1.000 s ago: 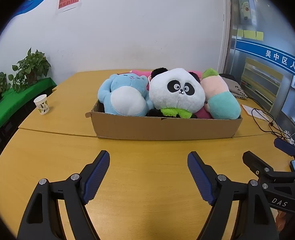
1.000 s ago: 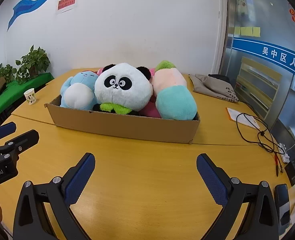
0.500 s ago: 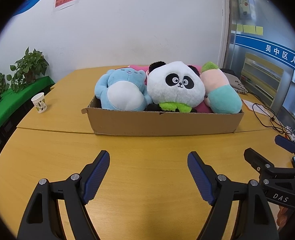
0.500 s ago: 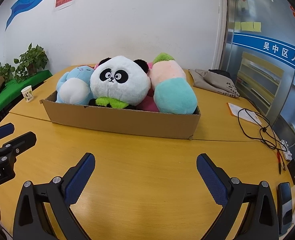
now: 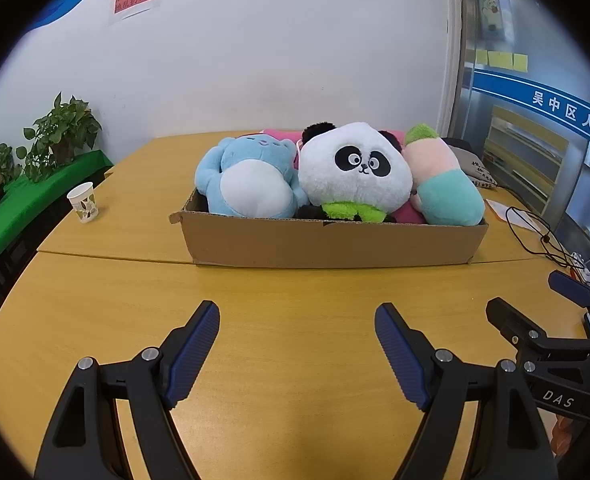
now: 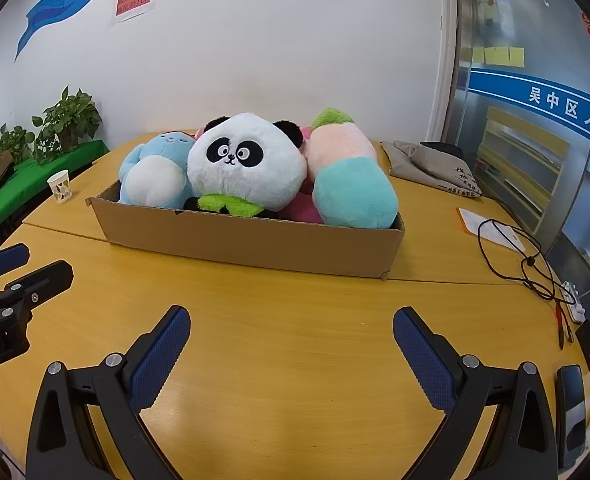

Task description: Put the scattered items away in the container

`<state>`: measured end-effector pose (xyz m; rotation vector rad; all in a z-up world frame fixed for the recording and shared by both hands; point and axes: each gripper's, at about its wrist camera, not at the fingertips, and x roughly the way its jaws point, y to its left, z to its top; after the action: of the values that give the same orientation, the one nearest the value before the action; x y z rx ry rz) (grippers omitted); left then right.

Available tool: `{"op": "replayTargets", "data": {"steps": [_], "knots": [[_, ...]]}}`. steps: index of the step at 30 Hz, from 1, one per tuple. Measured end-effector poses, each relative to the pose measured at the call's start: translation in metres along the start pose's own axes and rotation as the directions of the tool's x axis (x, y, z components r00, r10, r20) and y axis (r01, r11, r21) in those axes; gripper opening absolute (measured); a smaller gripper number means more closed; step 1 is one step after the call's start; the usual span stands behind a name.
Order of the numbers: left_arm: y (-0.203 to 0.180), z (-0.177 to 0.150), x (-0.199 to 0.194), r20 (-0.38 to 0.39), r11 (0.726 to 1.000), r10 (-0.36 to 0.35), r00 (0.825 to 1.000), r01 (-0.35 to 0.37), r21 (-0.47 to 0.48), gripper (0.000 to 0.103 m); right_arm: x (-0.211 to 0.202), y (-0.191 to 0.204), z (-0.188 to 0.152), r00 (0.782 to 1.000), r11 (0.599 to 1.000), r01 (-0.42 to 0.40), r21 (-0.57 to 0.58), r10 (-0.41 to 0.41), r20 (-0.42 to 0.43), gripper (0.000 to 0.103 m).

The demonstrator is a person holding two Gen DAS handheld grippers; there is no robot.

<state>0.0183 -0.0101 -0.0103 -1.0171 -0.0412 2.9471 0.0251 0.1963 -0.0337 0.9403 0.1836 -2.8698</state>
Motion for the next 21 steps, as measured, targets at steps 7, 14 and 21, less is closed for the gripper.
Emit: {"op": "replayTargets", "data": {"steps": [7,14,21], "knots": [[-0.004,0.000,0.009,-0.028,0.999,-0.031,0.999,0.031,0.012,0.080,0.000,0.002,-0.002,1.000,1.000,0.013,-0.003,-0.013,-0.007,0.103],[-0.011,0.005,0.014,-0.023,0.999,-0.043,0.999,0.044,0.027,0.080,0.000,0.001,-0.005,0.999,1.000,0.028,0.000,-0.028,-0.017,0.103],[-0.014,-0.005,0.013,-0.035,0.999,-0.037,0.999,0.038,0.038,0.080,0.002,-0.002,-0.007,0.999,0.999,0.047,0.007,-0.047,-0.024,0.103]]}}
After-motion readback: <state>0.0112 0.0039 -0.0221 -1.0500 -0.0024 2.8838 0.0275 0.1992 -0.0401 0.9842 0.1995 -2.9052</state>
